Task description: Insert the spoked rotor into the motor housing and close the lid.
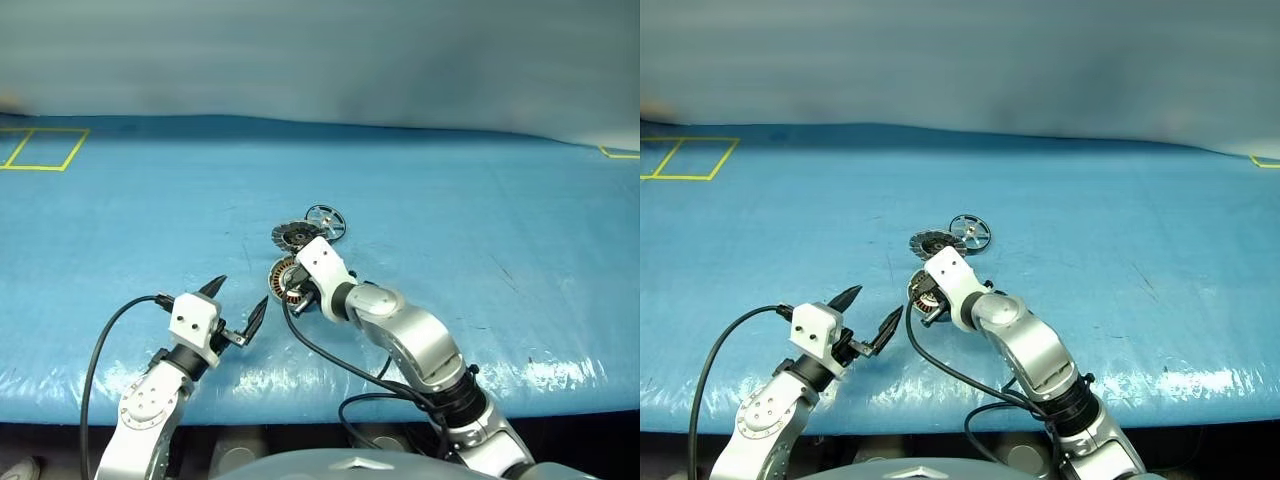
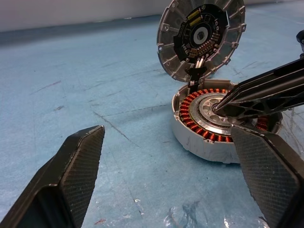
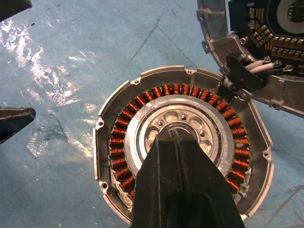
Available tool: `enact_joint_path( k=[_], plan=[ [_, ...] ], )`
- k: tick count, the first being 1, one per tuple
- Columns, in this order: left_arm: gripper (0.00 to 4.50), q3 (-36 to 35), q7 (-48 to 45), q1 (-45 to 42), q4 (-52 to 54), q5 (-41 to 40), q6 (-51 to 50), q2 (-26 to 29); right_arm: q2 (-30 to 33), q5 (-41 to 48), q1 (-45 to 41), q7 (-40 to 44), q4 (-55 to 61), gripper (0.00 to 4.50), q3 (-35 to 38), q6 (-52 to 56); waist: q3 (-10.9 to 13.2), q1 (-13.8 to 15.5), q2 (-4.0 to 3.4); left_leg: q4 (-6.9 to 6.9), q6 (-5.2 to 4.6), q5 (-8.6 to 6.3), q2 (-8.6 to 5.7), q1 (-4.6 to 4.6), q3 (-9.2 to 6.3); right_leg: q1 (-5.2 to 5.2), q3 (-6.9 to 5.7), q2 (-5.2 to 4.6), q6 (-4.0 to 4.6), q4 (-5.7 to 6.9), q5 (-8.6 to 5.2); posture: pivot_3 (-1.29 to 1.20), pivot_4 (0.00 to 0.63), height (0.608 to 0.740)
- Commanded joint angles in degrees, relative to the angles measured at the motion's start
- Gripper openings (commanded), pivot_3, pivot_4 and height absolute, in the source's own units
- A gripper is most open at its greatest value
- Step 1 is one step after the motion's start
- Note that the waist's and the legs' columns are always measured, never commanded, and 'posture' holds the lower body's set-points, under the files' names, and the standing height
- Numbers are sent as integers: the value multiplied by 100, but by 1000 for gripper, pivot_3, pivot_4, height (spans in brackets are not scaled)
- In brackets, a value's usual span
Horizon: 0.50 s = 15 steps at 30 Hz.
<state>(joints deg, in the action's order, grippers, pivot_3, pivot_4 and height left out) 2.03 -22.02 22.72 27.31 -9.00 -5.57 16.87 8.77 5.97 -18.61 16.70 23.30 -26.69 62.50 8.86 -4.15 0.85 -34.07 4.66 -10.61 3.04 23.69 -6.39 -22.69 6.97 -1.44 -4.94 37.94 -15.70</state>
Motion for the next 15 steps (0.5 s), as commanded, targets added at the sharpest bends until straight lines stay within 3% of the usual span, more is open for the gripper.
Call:
enact_joint_path(
  k=[1,4,9,12,15],
  plan=[
    [4500,9,19,-8,122,15,129,-22,139,163,128,158,297,24,147,23,1,3,0,0,0,0,0,0,0,1,0,0,0,0,0,0,150,740],
    [4500,5,19,-5,113,18,142,-5,393,403,-6,426,863,24,412,183,4,16,-2,-2,0,0,0,14,0,1,0,0,-1,1,0,0,150,740],
    [4500,16,-18,-34,82,6,146,25,1570,716,-351,1118,1407,24,418,500,8,22,-4,-1,0,0,-1,20,0,-5,0,0,-1,-1,0,0,150,740],
    [4500,27,-73,-90,40,-11,144,49,2701,621,-539,1658,1283,24,310,209,17,44,-9,-1,-1,0,-3,21,1,-5,0,-3,0,-6,-1,0,150,740],
    [4500,39,-123,-148,-9,-22,147,58,3073,428,-839,1725,663,24,349,-137,23,22,-3,-1,-2,-1,-5,22,3,-6,1,-4,-1,-9,0,0,150,740]
  ],
)
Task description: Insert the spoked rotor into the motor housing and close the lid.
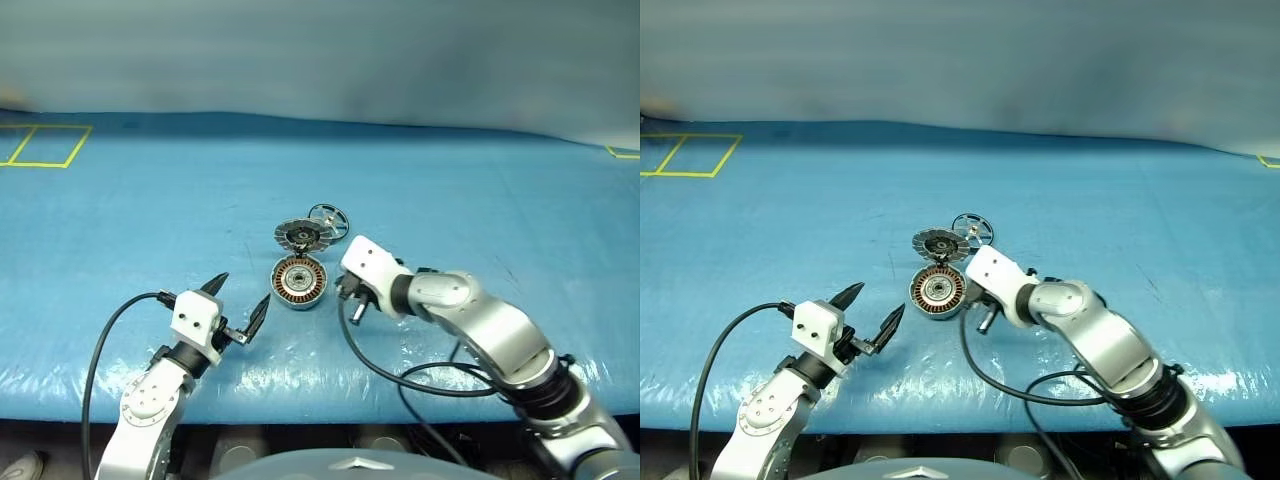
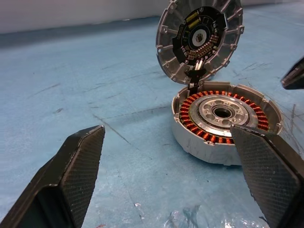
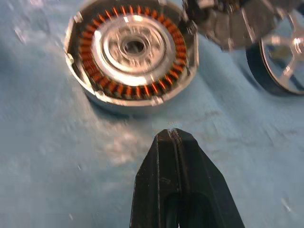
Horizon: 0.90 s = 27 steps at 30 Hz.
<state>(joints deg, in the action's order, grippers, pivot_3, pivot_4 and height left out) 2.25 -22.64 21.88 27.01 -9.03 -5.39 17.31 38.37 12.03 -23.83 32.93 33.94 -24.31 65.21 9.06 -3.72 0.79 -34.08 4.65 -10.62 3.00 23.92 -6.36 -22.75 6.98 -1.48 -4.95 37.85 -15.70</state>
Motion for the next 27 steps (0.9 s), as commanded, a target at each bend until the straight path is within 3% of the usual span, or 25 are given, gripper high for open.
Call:
enact_joint_path(
  k=[1,3,12,17,27],
  plan=[
    [4500,22,-75,-78,8,-22,130,19,80,-204,-423,73,-646,24,192,-506,6,-40,5,1,0,0,2,-2,1,-1,0,2,0,3,0,0,150,740],
    [4500,26,-94,-101,-8,-25,130,20,-112,-216,-595,-23,-1116,24,370,-697,8,-46,7,-1,0,0,3,-3,1,-1,0,4,-1,7,1,0,150,740],
    [4500,-26,-79,-107,-1,5,107,14,-1593,-393,-1265,-668,-3164,2918,893,-1726,29,-32,12,3,-2,-1,2,1,0,1,0,4,-31,5,20,0,150,740],
    [4500,-56,16,-43,61,37,118,-11,-1955,-530,-1445,-810,-3723,4479,928,-2005,37,-18,4,2,-2,-1,1,3,-1,1,0,4,-32,6,21,0,150,740],
    [4500,-79,120,99,169,42,173,-21,-2133,-660,-1444,-824,-3895,4479,960,-2088,43,-29,-7,4,-2,-1,1,2,-1,-1,0,5,-32,9,21,0,150,740]
  ],
)
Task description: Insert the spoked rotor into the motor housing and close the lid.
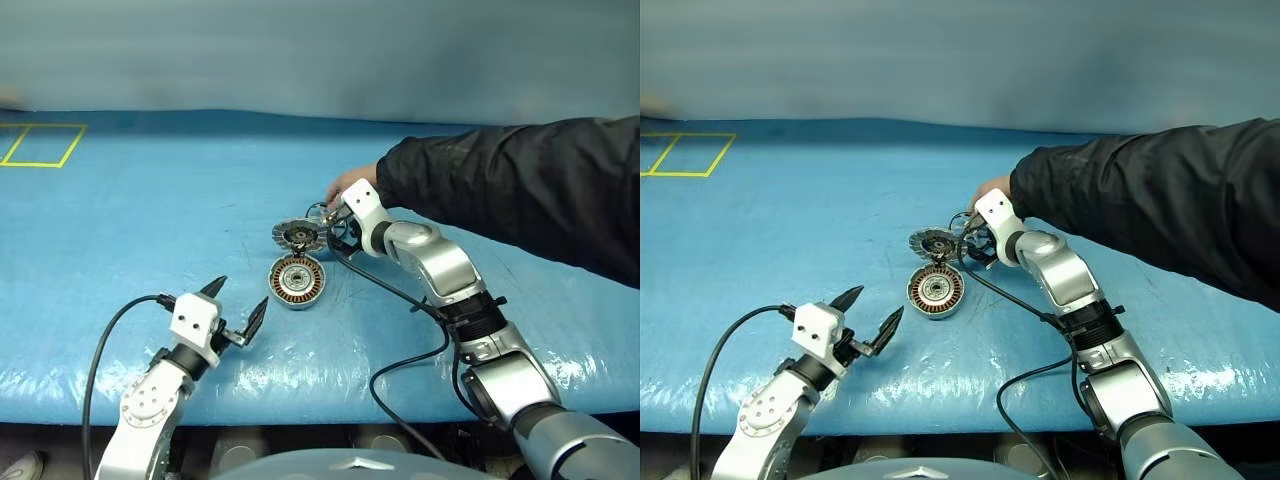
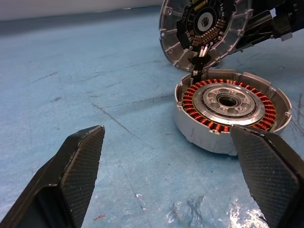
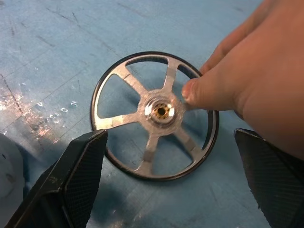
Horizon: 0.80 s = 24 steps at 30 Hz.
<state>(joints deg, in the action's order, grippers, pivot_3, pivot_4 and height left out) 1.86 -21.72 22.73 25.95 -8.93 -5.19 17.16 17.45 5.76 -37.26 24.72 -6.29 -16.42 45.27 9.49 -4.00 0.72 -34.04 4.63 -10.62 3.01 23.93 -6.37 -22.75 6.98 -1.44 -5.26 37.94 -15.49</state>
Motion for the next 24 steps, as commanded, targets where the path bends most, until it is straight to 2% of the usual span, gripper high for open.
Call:
enact_joint_path(
  k=[1,24],
  plan=[
    [4500,-38,30,14,273,31,159,-4,-43,-40,-97,-1,136,4479,173,-87,0,0,0,0,0,0,0,0,0,0,0,0,0,0,0,0,150,740],
    [4500,26,-22,-171,157,0,148,17,-18,-99,11,38,369,4479,238,77,1,-11,-1,-3,0,0,0,-1,0,0,0,0,-5,4,3,0,150,740]
  ],
)
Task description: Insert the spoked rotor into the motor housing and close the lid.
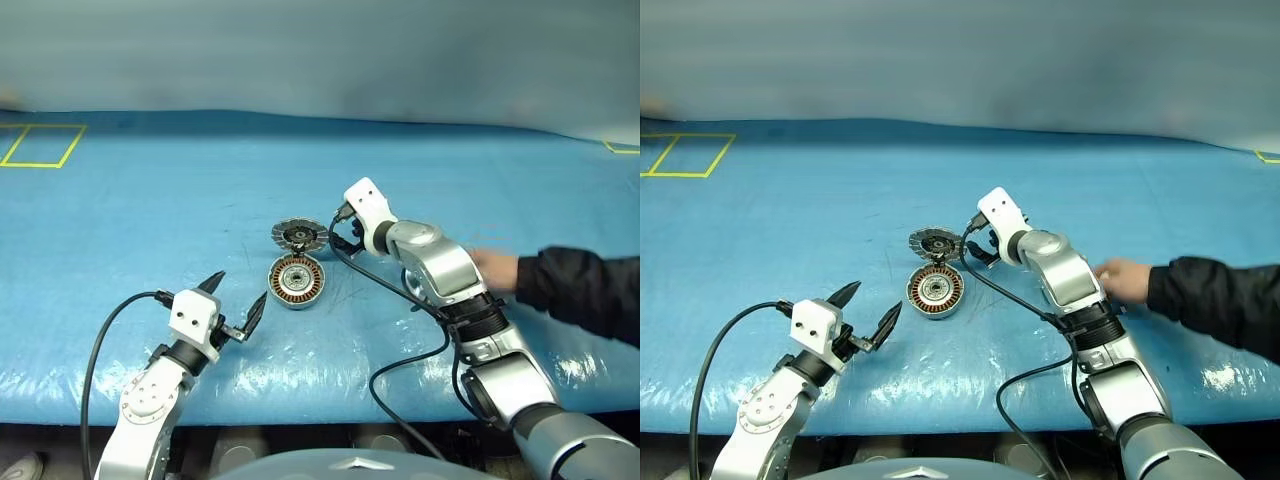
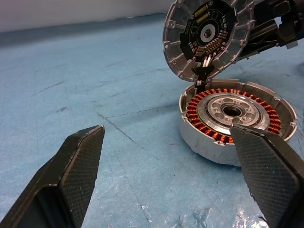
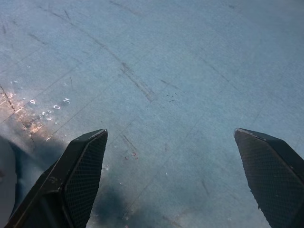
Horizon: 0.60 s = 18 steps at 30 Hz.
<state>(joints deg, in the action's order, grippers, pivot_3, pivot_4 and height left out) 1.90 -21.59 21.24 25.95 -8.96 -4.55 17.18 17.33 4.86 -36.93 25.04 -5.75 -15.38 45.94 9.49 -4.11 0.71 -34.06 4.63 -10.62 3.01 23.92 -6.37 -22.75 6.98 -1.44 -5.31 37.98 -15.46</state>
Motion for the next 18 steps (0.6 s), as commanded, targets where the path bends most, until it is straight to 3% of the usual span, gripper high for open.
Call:
enact_joint_path(
  k=[1,12,18],
  plan=[
    [4500,22,-39,-26,156,1,82,14,-4,-12,-21,6,321,4479,135,14,0,0,0,0,0,0,0,0,0,0,0,0,0,1,0,0,150,740],
    [4500,123,-376,-55,179,-221,-20,103,147,-30,50,-68,677,4479,269,211,0,3,0,-1,0,0,0,0,0,0,0,0,-1,2,1,0,150,740],
    [4500,308,-901,7,230,-739,-137,171,725,185,593,12,2401,4479,568,1546,1,34,-2,1,0,0,-3,5,-3,0,1,-1,0,0,-1,0,150,740]
  ],
)
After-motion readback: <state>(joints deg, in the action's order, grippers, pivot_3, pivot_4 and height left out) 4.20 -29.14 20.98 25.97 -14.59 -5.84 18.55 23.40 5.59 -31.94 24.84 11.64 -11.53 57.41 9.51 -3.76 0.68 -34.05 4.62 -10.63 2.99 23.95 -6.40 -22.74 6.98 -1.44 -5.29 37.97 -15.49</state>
